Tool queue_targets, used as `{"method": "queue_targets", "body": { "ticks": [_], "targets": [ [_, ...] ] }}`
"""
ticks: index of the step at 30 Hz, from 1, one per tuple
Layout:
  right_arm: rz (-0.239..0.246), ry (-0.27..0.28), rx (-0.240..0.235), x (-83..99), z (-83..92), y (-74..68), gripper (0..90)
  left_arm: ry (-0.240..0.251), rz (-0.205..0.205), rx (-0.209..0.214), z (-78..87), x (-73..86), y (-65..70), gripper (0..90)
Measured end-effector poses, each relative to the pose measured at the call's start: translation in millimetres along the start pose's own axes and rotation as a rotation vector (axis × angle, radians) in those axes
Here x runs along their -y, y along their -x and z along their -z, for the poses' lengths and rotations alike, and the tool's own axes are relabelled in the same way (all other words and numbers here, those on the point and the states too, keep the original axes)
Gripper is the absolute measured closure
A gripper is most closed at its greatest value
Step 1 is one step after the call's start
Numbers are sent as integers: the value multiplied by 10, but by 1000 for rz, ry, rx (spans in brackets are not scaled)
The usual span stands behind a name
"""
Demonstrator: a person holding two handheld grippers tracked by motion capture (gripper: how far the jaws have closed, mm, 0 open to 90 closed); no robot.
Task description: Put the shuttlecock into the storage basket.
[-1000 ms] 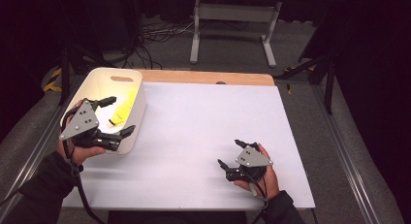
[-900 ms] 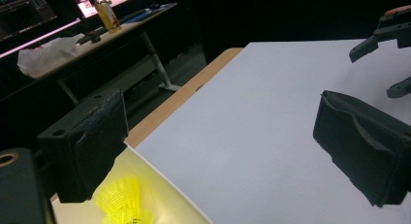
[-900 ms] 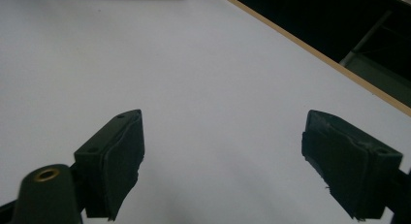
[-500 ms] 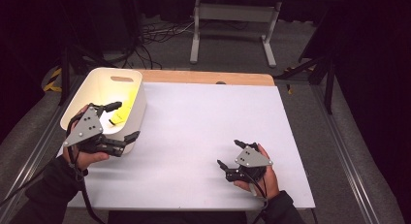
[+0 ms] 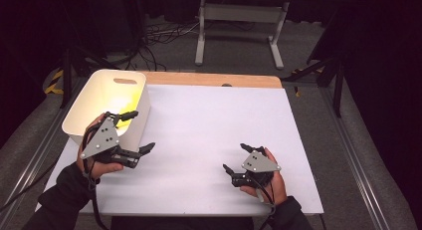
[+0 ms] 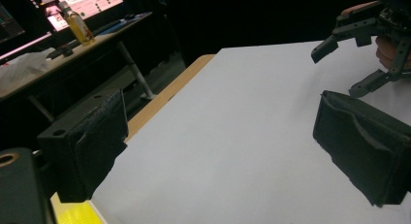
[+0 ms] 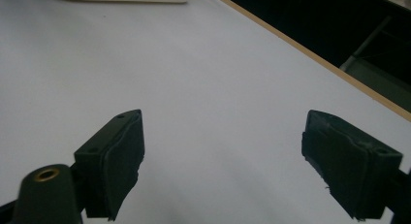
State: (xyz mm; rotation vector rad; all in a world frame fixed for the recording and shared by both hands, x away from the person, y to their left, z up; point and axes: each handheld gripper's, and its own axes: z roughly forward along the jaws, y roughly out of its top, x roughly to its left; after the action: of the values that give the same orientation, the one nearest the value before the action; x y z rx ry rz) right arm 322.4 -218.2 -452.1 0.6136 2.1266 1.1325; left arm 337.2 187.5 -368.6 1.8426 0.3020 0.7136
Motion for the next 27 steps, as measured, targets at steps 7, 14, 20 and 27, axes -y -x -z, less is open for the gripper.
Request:
{"method": "queue_targets", "body": {
  "ticks": [7,14,20,27],
  "targets": [
    [-2,10,3,1,2,1,157,-5,-8,6,-43,42,79,62],
    [1,13,2,-5,7,-7,153,-5,-2,8,-85,98,144,68],
    [9,9,7,-13,11,-18,151,-13,0,13,-114,168,191,67],
    [15,7,8,-14,18,-30,148,-22,-15,0,-148,284,264,73]
  ]
}}
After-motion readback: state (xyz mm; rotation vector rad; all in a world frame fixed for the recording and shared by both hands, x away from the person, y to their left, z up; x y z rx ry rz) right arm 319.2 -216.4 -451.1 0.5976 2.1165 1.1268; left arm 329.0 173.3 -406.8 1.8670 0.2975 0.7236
